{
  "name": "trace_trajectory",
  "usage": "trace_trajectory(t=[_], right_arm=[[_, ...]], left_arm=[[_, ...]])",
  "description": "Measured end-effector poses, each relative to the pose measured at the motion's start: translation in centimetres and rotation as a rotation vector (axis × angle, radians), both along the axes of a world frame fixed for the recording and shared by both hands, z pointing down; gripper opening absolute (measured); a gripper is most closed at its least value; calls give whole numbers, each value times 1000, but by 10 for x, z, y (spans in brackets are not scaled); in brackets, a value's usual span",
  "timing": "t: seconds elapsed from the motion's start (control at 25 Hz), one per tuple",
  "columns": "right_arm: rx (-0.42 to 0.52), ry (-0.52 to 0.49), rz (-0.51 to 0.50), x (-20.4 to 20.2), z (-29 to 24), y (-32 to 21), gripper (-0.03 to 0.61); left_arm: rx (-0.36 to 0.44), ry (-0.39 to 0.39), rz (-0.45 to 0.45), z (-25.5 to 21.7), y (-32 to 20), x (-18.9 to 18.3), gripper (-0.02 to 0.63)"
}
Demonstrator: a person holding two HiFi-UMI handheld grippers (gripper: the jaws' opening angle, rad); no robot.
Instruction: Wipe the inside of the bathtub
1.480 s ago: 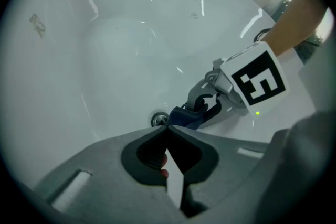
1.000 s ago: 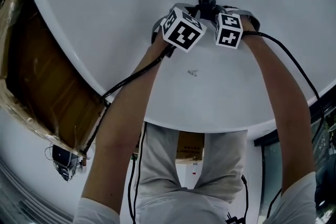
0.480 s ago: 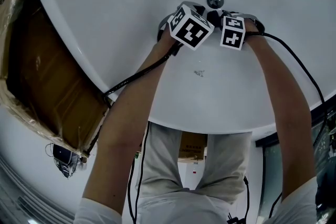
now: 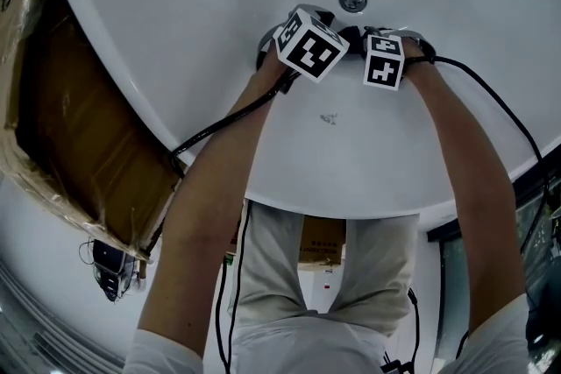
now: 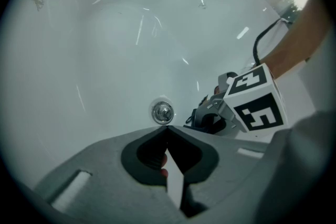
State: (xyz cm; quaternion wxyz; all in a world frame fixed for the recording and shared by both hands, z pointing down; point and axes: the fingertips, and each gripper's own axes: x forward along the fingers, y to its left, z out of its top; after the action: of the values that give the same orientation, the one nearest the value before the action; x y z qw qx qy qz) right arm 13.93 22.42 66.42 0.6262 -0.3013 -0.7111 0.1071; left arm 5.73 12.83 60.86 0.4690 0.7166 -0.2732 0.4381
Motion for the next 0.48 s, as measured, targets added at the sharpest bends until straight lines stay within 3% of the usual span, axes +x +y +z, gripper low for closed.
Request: trace_trajectory(t=[0.48], right_arm=[[-85, -15, -59, 6, -34, 15, 55]], left_arm=[[17, -1, 9, -13, -15, 0, 0]])
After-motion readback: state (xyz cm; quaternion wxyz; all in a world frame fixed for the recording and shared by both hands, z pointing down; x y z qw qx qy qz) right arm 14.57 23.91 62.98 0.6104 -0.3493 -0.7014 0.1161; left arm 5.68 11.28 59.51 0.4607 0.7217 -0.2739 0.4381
